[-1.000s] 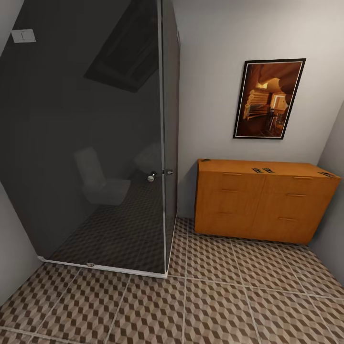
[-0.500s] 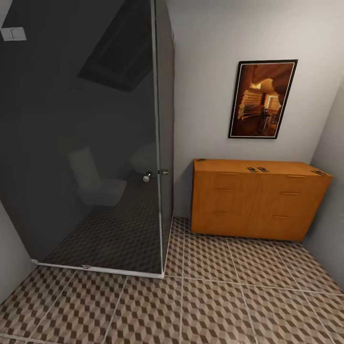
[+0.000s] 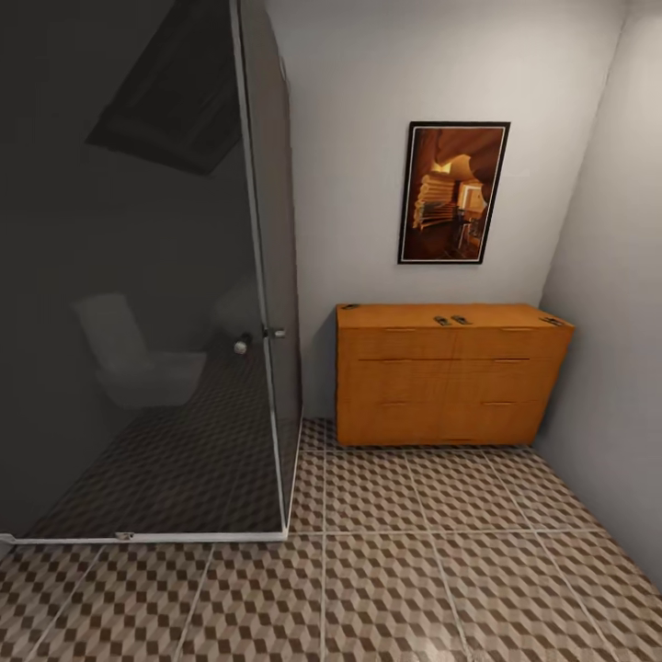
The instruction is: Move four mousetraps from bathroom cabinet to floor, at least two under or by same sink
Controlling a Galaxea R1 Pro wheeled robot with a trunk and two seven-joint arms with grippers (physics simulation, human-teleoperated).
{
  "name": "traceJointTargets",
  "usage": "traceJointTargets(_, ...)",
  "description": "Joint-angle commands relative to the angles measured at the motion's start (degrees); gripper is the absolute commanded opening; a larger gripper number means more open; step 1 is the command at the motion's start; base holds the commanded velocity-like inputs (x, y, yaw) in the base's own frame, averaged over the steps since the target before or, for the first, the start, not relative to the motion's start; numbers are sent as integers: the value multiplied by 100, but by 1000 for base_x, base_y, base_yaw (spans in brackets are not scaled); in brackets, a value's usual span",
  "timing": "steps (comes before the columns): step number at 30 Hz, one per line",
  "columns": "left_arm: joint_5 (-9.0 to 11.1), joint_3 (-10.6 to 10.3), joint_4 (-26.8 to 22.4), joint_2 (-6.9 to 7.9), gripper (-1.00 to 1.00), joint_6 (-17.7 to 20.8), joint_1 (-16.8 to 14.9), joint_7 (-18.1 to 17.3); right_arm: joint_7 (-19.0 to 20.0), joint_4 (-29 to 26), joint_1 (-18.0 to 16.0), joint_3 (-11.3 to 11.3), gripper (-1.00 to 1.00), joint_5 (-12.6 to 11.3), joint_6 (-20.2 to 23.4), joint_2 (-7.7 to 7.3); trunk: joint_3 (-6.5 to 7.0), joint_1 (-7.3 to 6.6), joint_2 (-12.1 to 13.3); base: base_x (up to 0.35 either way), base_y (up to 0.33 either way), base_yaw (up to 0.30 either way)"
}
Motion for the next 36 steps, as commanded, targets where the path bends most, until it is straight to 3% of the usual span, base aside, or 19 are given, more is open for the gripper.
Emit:
traceJointTargets(1, 2, 6, 1, 0, 100, -13, -1, -1, 1, 0, -2, -3, 100, -3, 2, 1, -4, 0, -2, 0, 0, -280)
traceJointTargets(36, 2, 2, -8, -40, 100, -13, -1, 8, 0, 1, -2, -4, 100, -3, 2, 1, -4, 0, -2, 0, 0, -283)
